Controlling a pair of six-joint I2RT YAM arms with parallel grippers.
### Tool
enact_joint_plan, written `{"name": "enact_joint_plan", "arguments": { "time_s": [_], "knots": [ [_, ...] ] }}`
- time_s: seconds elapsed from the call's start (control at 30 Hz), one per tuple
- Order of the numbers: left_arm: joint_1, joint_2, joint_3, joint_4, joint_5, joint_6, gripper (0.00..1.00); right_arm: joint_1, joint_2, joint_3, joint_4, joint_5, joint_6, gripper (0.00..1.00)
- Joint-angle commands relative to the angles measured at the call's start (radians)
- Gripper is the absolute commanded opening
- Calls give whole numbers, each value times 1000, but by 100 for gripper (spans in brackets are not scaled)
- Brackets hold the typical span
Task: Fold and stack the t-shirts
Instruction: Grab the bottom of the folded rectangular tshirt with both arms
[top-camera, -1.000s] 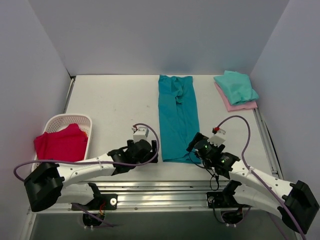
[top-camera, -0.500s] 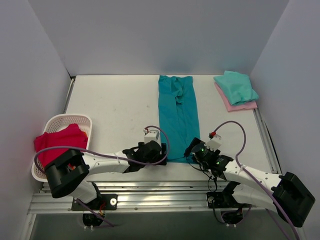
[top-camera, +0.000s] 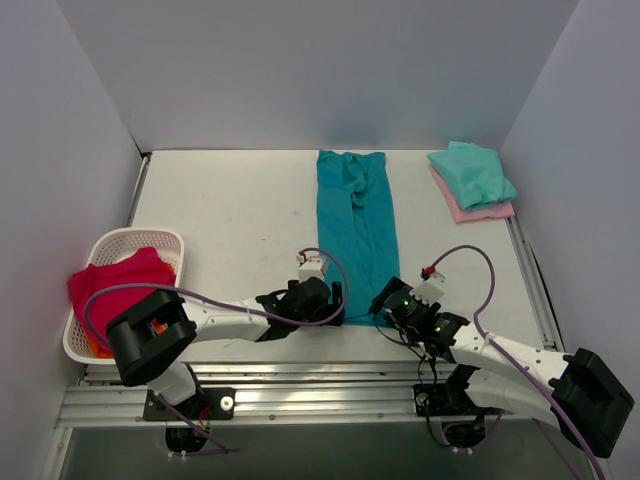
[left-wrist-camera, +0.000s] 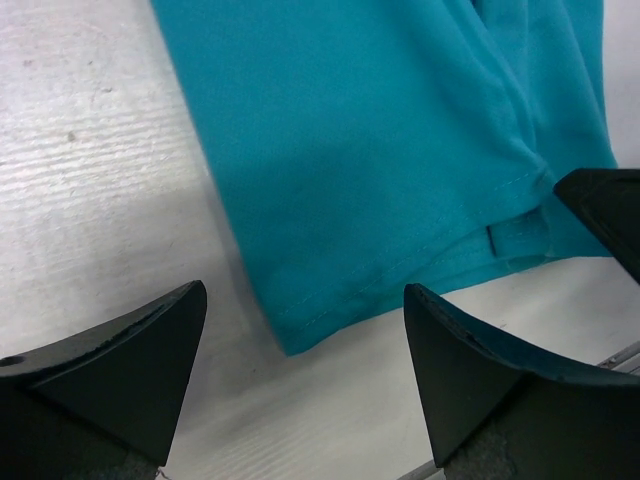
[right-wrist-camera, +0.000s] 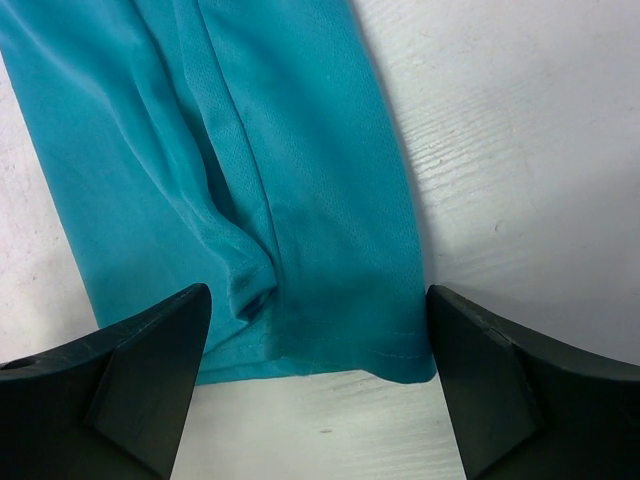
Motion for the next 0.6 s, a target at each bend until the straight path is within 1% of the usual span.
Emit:
{"name": "enact_joint_plan", "arguments": {
  "time_s": [0.0, 0.03, 0.1, 0.13, 0.17, 0.27, 0.3, 0.4, 0.57],
  "knots": [
    [-3, 45, 37, 35, 16, 3, 89, 21, -18, -11, -62, 65, 51, 83],
    [-3, 53, 40, 33, 13, 3, 88, 38, -20, -11, -76, 71, 60, 83],
    [-3, 71, 47, 38, 10, 3, 80, 58, -25, -8, -91, 97, 91, 82],
    [-3, 81, 54, 36, 10, 4, 72, 78, -25, -2, -115, 108, 103, 82],
    [-3, 87, 57, 36, 8, 4, 69, 89, -25, -2, -126, 117, 118, 82],
    [-3, 101, 68, 33, 8, 7, 54, 115, -23, 3, -152, 143, 157, 81],
    [-3, 104, 68, 32, 8, 7, 43, 120, -23, 4, -160, 146, 167, 81],
    [-3, 107, 70, 24, 2, 7, 24, 123, -18, 9, -166, 156, 177, 81],
    [-3, 90, 47, 19, -16, 0, 9, 127, -9, 9, -171, 160, 189, 80]
  ]
}}
